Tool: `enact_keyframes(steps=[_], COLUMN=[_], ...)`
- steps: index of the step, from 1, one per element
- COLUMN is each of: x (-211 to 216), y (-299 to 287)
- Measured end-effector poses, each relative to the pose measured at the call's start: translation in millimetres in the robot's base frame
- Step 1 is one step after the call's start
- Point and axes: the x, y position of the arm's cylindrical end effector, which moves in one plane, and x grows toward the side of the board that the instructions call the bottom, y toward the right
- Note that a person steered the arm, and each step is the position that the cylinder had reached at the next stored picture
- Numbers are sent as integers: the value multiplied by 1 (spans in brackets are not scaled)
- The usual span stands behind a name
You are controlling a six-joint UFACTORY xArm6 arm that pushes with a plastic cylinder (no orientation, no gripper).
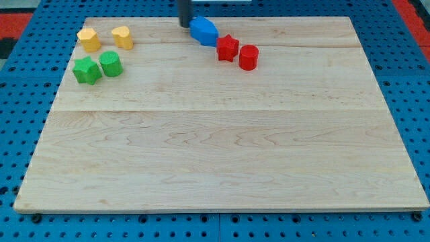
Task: Move your arm towards yellow heart
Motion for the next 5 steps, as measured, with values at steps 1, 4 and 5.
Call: enact_keyframes(steps=[1, 4, 5], x=[0, 4, 19], y=[2, -6, -36])
